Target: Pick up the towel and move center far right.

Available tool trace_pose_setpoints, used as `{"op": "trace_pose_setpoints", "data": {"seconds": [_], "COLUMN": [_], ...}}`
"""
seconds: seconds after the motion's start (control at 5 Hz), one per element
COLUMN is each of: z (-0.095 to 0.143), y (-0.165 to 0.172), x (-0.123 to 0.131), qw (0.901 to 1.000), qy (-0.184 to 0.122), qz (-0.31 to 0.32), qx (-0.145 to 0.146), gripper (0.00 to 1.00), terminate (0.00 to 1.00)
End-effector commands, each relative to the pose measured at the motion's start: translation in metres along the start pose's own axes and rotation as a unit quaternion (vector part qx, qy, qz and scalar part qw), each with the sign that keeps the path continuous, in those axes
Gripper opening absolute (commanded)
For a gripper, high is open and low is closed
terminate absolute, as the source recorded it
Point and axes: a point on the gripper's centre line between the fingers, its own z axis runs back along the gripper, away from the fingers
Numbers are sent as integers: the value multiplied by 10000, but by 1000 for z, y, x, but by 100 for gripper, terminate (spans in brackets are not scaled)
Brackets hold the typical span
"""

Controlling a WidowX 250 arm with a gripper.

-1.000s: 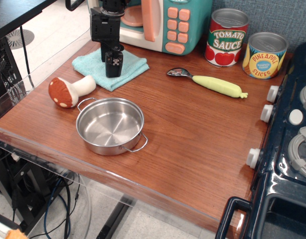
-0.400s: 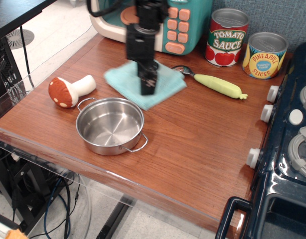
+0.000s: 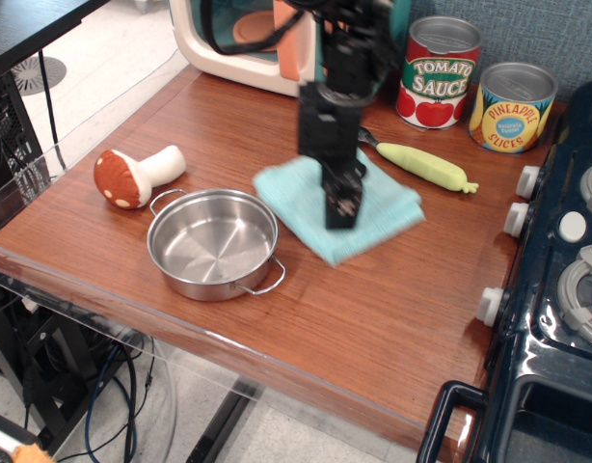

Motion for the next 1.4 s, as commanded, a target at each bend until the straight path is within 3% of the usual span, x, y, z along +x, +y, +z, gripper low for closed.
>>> {"op": "trace_pose_setpoints", "data": {"seconds": [0.0,0.2,0.6,1.0,1.2], "z": [28,26,43,91,105], "y": [45,53,44,45,45], "x": [-18,-23,-19,-5,-1], "qw": [9975,9963,9951,9899,9877], "qy": [282,217,239,375,363], "qz": [-563,-757,-748,-512,-533], "qx": [-321,-355,-600,-1271,-1426], "gripper": [100,100,100,100,100], "terminate": [0,0,0,0,0]}}
